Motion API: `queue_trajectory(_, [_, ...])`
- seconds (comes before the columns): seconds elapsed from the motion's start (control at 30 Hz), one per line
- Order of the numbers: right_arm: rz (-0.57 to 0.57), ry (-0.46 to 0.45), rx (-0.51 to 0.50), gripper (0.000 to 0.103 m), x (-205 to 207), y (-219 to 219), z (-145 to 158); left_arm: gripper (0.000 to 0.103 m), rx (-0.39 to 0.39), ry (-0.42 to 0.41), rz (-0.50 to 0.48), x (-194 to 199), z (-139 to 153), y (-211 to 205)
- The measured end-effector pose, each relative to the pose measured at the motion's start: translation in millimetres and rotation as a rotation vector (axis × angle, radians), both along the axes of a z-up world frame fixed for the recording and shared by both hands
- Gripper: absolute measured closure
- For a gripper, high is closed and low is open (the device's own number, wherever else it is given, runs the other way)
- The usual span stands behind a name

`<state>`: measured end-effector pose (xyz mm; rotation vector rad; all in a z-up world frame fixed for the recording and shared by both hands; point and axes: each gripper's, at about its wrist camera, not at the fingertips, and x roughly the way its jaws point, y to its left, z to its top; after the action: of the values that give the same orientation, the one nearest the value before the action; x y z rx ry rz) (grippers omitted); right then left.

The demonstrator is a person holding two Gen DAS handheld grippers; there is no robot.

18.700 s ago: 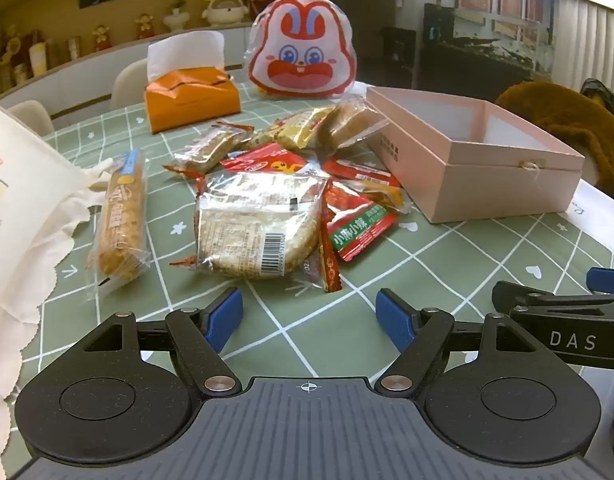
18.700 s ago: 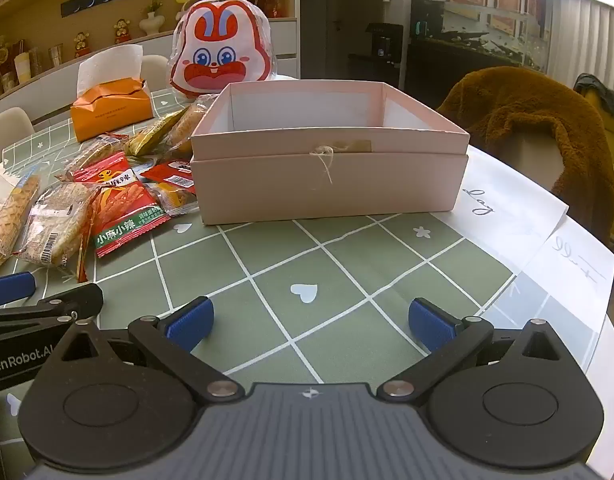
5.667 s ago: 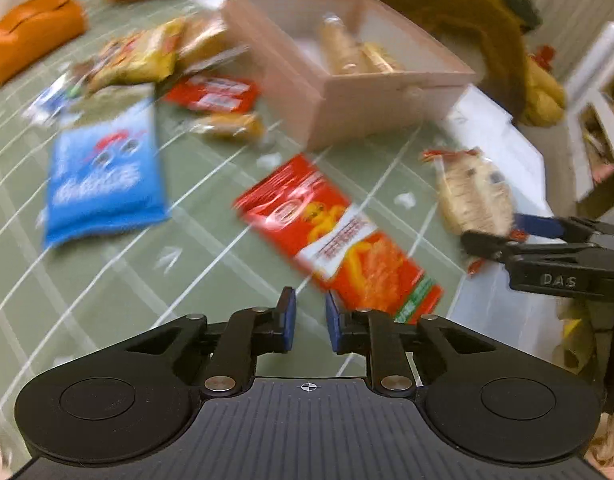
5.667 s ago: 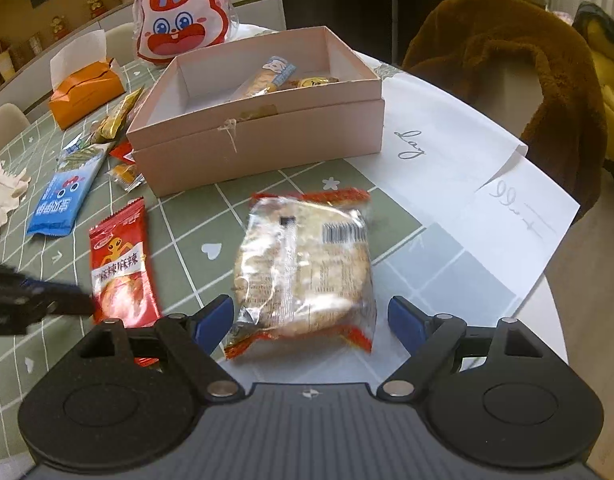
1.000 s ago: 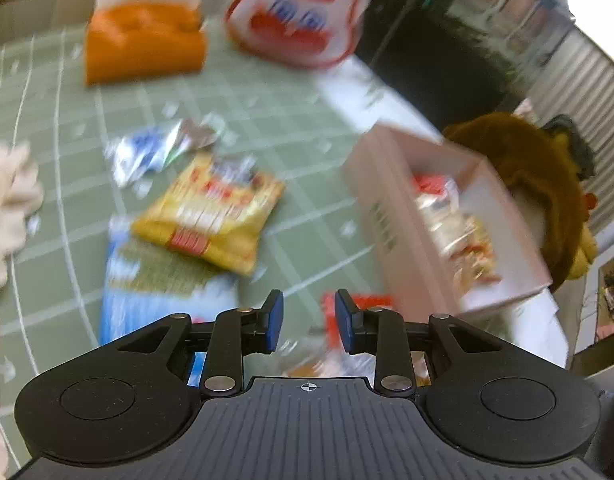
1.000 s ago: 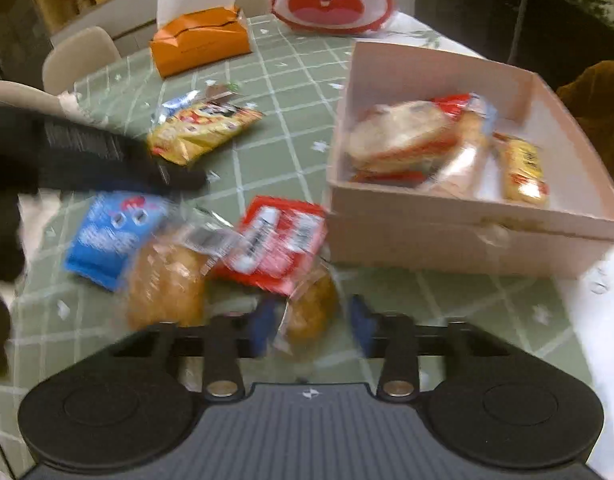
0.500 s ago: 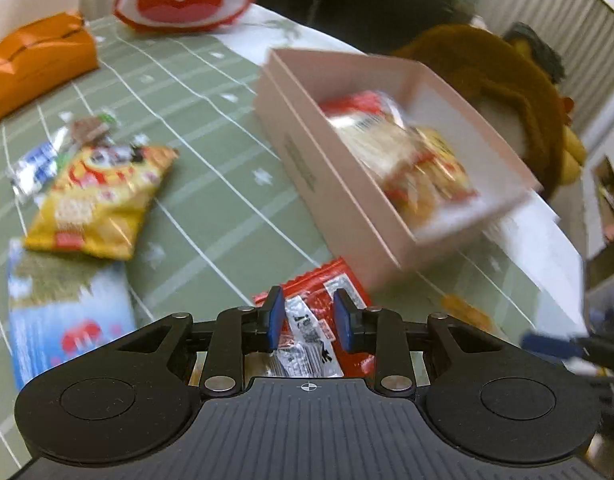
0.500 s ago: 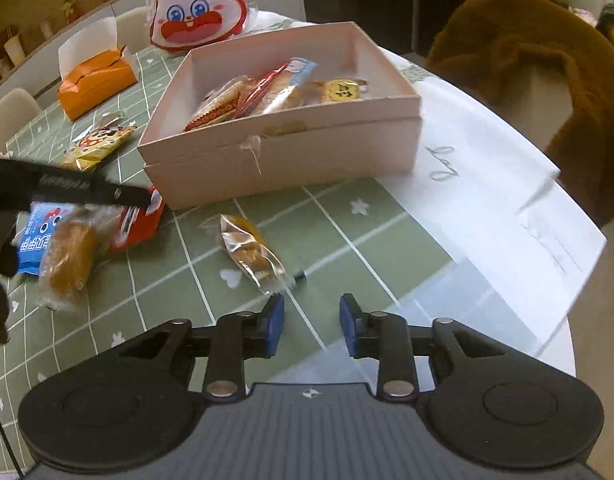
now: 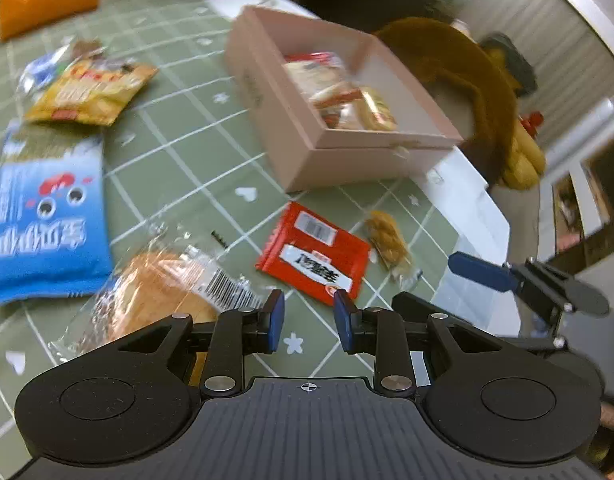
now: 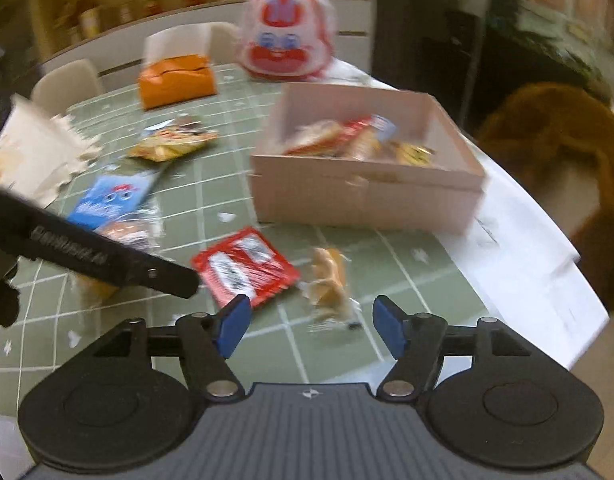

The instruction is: Organize snacks

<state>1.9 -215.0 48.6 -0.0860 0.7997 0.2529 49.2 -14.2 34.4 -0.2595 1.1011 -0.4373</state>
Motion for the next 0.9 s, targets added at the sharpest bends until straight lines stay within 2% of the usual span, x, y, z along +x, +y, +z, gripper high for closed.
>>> queue_trajectory(0.13, [-0.072, 0.006, -0.006, 0.035, 17.6, -5.8, -2.2, 0.072, -0.01, -0.014, 0.123, 12.1, -0.5, 5.6])
queue_trajectory(0.27, [-0.205, 0.042, -0.086, 0.035, 35.7, -23.2, -14.5, 0.072, 0.018, -0.055, 0.126, 35.0, -6.0, -3.8])
queue_trajectory(0.33, [-0.237, 0.051, -0.059, 0.035, 33.8, -35.0, -15.1, 0.072, 0.018, -0.057, 0.106, 42.3, -11.6, -9.0])
queue_trajectory(0.43, [-0.244, 0.056, -0.019, 0.035, 23.1, -46.6, -14.5, 0.072, 0.02, -0.047, 0.026, 39.0, -15.2, -20.6])
queue_trajectory(0.57, [-0.26, 0.074, -0.033, 0.035, 15.2, -52.3, -21.1, 0.072, 0.035, -0.019, -0.153, 13.0, -13.1, -42.5])
queue_trajectory(0.67, [-0.277, 0.092, -0.031, 0.035, 8.6, -57.8, -27.2, 0.072, 0.017, 0.002, -0.252, -8.6, -11.7, -51.4])
queue_trajectory(0.73, [-0.285, 0.094, -0.023, 0.035, 3.4, -61.3, -28.7, 0.072, 0.046, -0.071, -0.32, -25.2, -3.6, -59.5])
queue_trajectory(0.83, [-0.307, 0.097, -0.006, 0.035, -3.4, -69.1, -27.1, 0.071, 0.139, -0.199, -0.402, -34.3, 9.3, -75.1])
queue_trajectory(0.9, [-0.328, 0.1, 0.008, 0.035, -6.9, -75.8, -25.6, 0.071, 0.211, -0.24, -0.455, -30.2, 11.7, -88.7])
